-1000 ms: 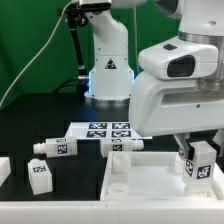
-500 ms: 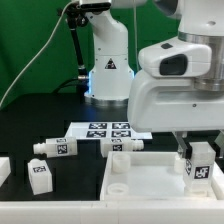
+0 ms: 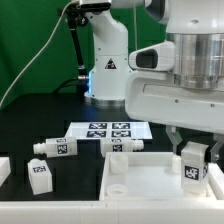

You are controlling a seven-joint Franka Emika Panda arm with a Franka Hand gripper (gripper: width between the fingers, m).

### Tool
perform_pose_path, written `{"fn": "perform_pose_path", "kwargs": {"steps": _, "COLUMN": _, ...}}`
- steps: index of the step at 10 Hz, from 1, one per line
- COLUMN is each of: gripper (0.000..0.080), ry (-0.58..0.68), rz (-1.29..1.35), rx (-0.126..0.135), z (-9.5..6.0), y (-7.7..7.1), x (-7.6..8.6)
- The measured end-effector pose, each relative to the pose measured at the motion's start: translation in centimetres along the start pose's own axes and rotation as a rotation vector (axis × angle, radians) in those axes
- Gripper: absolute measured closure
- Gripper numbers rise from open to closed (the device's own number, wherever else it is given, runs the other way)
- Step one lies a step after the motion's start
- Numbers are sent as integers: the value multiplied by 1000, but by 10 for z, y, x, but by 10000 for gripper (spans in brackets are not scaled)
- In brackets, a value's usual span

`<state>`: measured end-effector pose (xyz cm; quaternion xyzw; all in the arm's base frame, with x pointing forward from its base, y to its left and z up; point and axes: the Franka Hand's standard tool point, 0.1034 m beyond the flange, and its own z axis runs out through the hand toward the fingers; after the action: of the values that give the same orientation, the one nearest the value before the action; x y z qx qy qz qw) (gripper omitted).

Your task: Assemble one leg

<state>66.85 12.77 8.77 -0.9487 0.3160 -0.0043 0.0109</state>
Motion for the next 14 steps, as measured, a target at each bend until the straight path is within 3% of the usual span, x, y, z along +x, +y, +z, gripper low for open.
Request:
{"fn": "perform_pose_path", "kwargs": {"steps": 1, "gripper": 515, "ry": -1, "rz": 119, "rx": 11, "z": 0, "y": -2, "x": -2}}
{"fn": "perform_pose_path", "kwargs": {"steps": 4, "gripper": 515, "ry": -20, "rz": 499, "rx": 5, "z": 1, "y": -5, "x": -8}}
{"fn": "perform_pose_path", "kwargs": {"steps": 6, "gripper": 506, "ry": -22, "rz": 575, "rx": 4, "z": 1, "y": -5, "x": -9}}
{"fn": "perform_pose_path", "kwargs": {"steps": 7, "gripper": 327, "ry": -23, "rz": 562, "rx": 4, "z": 1, "y": -5, "x": -9}}
{"fn": "perform_pose_path", "kwargs": {"steps": 8, "gripper": 327, "ry": -21, "rz": 537, "rx": 4, "z": 1, "y": -5, "x": -9}}
{"fn": "perform_pose_path", "kwargs": {"steps": 9, "gripper": 191, "ry": -19, "rz": 466, "rx": 9, "z": -2, "y": -6, "x": -8}}
{"fn": "perform_pose_path", "kwargs": {"steps": 11, "gripper": 161, "ry": -4, "rz": 347, "rx": 26, "z": -2, "y": -11, "x": -11}}
{"fn": "perform_pose_path", "kwargs": {"steps": 14, "gripper": 151, "ry": 1, "rz": 131, "rx": 23, "z": 0, "y": -12, "x": -18}}
